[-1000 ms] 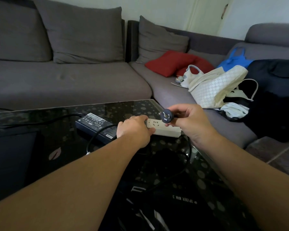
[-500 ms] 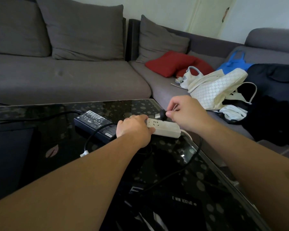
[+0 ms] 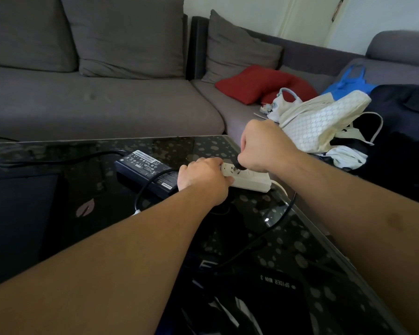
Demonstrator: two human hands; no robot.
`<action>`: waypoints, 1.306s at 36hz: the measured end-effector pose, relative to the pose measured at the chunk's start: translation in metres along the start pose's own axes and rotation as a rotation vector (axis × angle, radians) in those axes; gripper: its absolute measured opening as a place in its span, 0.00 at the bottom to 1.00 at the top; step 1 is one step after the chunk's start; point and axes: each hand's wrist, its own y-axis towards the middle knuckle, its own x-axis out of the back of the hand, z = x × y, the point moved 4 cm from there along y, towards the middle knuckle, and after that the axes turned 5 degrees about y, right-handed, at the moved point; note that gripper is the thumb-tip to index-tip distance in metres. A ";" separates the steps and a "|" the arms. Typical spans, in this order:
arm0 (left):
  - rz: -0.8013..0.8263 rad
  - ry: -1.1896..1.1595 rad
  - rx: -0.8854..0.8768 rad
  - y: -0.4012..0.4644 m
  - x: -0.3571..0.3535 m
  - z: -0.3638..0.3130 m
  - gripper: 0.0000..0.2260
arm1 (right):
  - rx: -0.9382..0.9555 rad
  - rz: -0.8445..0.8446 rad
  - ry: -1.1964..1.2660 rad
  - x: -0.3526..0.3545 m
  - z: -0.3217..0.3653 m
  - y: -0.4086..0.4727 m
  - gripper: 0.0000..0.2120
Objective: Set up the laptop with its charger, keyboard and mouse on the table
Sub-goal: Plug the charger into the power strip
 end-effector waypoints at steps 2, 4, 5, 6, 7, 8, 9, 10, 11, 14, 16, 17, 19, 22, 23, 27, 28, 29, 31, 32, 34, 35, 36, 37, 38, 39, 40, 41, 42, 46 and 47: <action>-0.003 -0.002 -0.001 0.000 0.000 0.000 0.19 | -0.016 0.008 -0.001 0.001 0.002 0.002 0.05; -0.002 -0.003 0.003 0.000 -0.001 -0.001 0.19 | -0.015 0.037 -0.001 0.001 0.003 0.004 0.05; 0.001 -0.005 0.006 0.000 -0.001 -0.001 0.19 | -0.015 0.051 0.010 0.001 0.004 0.006 0.05; 0.004 -0.007 0.009 0.000 0.000 -0.001 0.19 | -0.022 0.065 0.024 0.002 0.003 0.007 0.03; 0.006 -0.010 0.010 0.000 0.000 -0.001 0.20 | -0.030 0.074 0.034 0.002 0.002 0.009 0.02; 0.006 -0.011 0.010 0.000 0.000 -0.001 0.20 | -0.036 0.085 0.039 0.003 0.001 0.010 0.01; 0.006 -0.012 0.011 0.000 0.000 -0.001 0.20 | -0.036 0.097 0.037 0.003 0.000 0.011 0.02; 0.006 -0.012 0.011 0.000 0.001 -0.001 0.20 | -0.033 0.104 0.034 0.004 0.000 0.011 0.02; 0.007 -0.012 0.012 0.000 0.001 -0.001 0.20 | -0.030 0.105 0.029 0.003 0.001 0.009 0.02; 0.012 -0.014 0.010 -0.002 0.002 -0.001 0.21 | -0.014 0.090 0.008 0.001 0.005 0.007 0.04; 0.010 -0.009 0.009 -0.002 0.003 -0.001 0.21 | -0.005 0.078 -0.018 -0.001 0.008 0.006 0.05; 0.008 -0.008 0.008 -0.002 0.003 -0.001 0.21 | 0.000 0.073 -0.033 -0.002 0.010 0.006 0.06; 0.005 -0.011 0.006 -0.002 0.003 -0.002 0.21 | 0.011 0.064 -0.069 -0.002 0.015 0.006 0.08; 0.006 -0.019 0.007 -0.002 0.002 -0.001 0.22 | 0.042 0.069 -0.086 -0.004 0.019 0.009 0.08; 0.005 -0.021 0.008 -0.002 0.002 -0.001 0.22 | 0.057 0.080 -0.084 -0.004 0.018 0.010 0.08; 0.002 -0.016 0.002 0.000 0.000 -0.001 0.22 | 0.044 0.107 -0.040 -0.007 0.005 0.013 0.08; 0.001 -0.014 0.002 0.001 -0.001 0.000 0.22 | 0.040 0.092 -0.024 -0.007 0.003 0.013 0.09; -0.001 -0.015 0.003 0.002 -0.001 0.000 0.22 | 0.041 0.080 -0.013 -0.008 0.002 0.011 0.09; -0.003 -0.016 0.002 0.002 -0.001 0.001 0.22 | 0.050 0.058 -0.014 -0.010 0.001 0.008 0.08; -0.005 -0.013 0.000 0.002 -0.001 0.001 0.22 | 0.045 0.052 -0.005 -0.011 -0.001 0.006 0.09; -0.006 -0.005 -0.002 0.003 -0.002 0.001 0.22 | 0.008 0.053 0.049 -0.012 -0.008 0.004 0.10; -0.005 -0.002 -0.002 0.003 -0.002 0.001 0.22 | -0.002 0.043 0.072 -0.012 -0.010 0.003 0.11; -0.004 -0.002 0.000 0.003 -0.002 0.001 0.22 | -0.001 0.039 0.079 -0.011 -0.010 0.003 0.10; -0.003 -0.005 0.001 0.004 -0.002 0.001 0.22 | 0.014 0.037 0.065 -0.011 -0.007 0.002 0.09; -0.003 -0.010 0.002 0.003 -0.002 0.001 0.22 | 0.035 0.035 0.045 -0.011 -0.003 0.002 0.09; -0.002 -0.014 0.002 0.003 -0.002 0.001 0.22 | 0.052 0.028 0.036 -0.010 0.000 0.000 0.08; -0.001 -0.016 0.002 0.003 -0.001 0.000 0.22 | 0.055 0.029 0.029 -0.010 0.001 -0.002 0.08; -0.003 -0.014 0.003 0.003 -0.002 0.000 0.22 | 0.054 0.024 0.033 -0.010 0.000 -0.002 0.09; -0.005 -0.010 0.002 0.003 -0.002 0.001 0.22 | 0.046 0.019 0.039 -0.010 -0.002 -0.002 0.09; -0.017 -0.001 -0.001 0.003 -0.003 0.002 0.20 | 0.066 0.021 0.022 -0.010 0.003 -0.003 0.10; -0.014 -0.005 -0.003 0.002 -0.003 0.002 0.20 | 0.078 0.031 0.017 -0.010 0.005 -0.004 0.09</action>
